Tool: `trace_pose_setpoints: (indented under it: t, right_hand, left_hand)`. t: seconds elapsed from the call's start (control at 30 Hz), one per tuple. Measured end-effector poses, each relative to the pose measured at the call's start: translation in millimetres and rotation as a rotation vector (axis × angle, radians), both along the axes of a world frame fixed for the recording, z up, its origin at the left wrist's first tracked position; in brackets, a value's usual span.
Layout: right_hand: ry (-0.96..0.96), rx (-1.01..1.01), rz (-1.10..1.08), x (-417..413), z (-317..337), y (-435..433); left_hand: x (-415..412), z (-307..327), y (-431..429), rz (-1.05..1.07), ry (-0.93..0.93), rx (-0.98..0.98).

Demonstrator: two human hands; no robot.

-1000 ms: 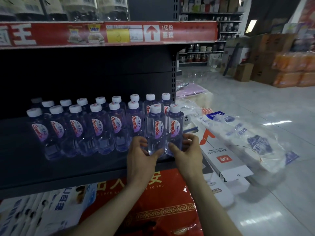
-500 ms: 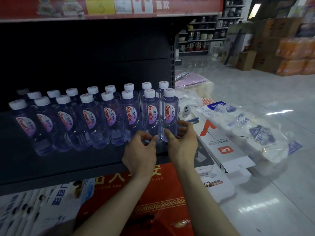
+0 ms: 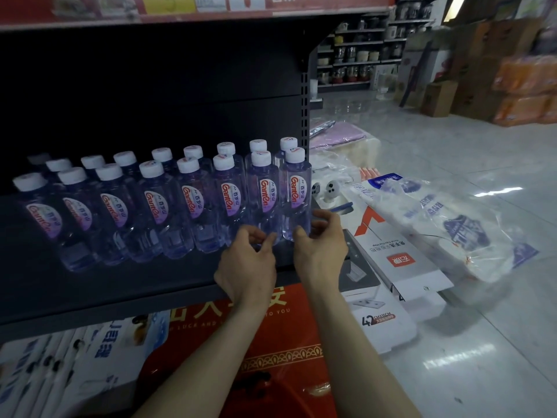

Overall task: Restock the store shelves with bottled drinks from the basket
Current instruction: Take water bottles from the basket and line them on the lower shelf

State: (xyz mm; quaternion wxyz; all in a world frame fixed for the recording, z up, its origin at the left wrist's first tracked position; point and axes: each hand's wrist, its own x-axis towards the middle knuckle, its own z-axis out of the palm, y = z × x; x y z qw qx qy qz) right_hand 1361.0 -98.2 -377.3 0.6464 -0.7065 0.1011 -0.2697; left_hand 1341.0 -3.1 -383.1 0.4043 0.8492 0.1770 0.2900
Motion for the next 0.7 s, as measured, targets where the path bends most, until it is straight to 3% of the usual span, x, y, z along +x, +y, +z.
trace_pose_setpoints:
  t: [0.7]
  right_hand:
    - [0.098, -0.093, 0.059, -9, 8, -5]
  left_hand:
    - [-2, 2, 4, -0.025, -0.007, -0.019]
